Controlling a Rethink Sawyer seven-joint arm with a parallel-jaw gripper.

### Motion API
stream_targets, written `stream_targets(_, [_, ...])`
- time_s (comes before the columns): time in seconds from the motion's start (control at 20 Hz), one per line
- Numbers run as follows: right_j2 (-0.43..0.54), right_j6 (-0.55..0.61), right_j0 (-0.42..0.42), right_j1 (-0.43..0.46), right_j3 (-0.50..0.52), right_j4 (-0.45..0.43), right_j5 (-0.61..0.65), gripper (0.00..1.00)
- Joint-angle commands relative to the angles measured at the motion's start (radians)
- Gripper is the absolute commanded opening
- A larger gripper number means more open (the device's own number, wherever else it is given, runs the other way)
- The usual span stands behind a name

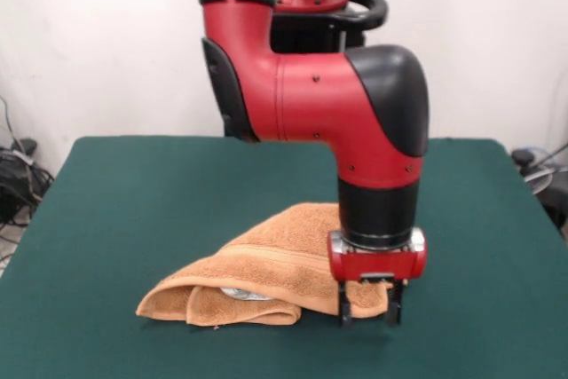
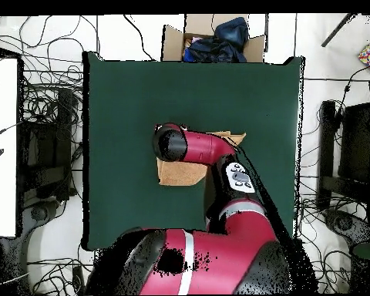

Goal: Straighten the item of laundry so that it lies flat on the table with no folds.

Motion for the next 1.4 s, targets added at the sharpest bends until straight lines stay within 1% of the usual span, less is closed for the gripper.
stream_targets(0.05, [0.077,0.091,-0.028,-0.066,0.098,-0.049,-0.023,1.0])
stream_targets(0.35, [0.072,0.093,-0.023,-0.071,0.096,-0.056,-0.01,1.0])
stream_targets(0.65, [0.082,0.116,-0.018,-0.077,0.142,-0.06,-0.036,1.0])
stream_targets(0.85, [0.072,0.127,0.003,-0.101,0.164,-0.048,-0.01,1.0])
stream_targets(1.05, [0.062,0.116,0.009,-0.079,0.172,-0.055,0.002,1.0])
stream_targets(1.25, [0.068,0.117,0.0,-0.06,0.199,-0.069,-0.041,1.0])
stream_targets(1.4, [0.059,0.13,0.013,-0.054,0.203,-0.067,-0.063,1.0])
